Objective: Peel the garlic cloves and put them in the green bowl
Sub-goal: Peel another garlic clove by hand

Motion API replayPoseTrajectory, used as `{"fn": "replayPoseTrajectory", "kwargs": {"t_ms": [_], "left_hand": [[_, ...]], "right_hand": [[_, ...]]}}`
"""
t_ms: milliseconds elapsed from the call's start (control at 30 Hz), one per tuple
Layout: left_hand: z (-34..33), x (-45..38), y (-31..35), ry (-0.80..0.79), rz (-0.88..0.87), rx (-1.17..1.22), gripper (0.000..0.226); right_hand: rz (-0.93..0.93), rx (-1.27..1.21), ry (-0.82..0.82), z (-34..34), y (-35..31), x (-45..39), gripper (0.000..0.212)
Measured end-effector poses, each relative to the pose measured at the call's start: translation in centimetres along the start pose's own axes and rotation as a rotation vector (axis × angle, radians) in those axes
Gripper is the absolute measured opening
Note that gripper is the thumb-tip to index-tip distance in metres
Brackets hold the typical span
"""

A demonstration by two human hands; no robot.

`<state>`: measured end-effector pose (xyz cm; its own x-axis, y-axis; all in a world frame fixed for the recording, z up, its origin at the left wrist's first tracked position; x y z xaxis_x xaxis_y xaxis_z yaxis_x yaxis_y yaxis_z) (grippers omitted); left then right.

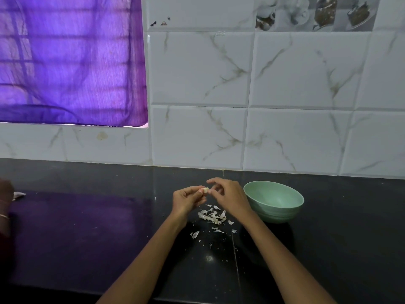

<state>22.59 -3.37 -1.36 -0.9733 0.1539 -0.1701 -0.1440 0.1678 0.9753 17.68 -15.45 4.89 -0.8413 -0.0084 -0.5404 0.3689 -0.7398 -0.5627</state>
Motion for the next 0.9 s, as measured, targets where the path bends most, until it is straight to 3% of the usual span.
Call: {"fn": "replayPoseTrajectory", "kwargs": {"t_ms": [200, 633, 900], "left_hand": [[-1.2, 0.3, -0.4, -0.102, 0.072, 0.053, 0.017], [-2.5, 1.0, -0.3, -0.23, 0.09, -0.015, 0.016], [-1.9, 0.6, -0.2, -0.203, 0.112, 0.071, 0.016]], "right_hand": [[0.058, 0.057, 0.041, 0.2, -0.4, 0.1, 0.007], [0.047, 0.052, -0.017, 0.1, -0.4, 0.1, 0.004], [0.06, 0.012, -0.044, 0.0, -0.4, -0.1, 0.002]]}}
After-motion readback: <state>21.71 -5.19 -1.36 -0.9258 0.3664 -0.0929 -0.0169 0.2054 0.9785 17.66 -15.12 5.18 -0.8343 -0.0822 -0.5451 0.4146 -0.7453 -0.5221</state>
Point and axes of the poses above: each hand's wrist, its own x-axis away from the middle knuckle, its own z-axis out of the back of the hand, y = z × x, the point moved 9 cm from there along -x, towards the middle knuckle, and after that the axes turned 9 degrees about -x, right-handed, at the moved point
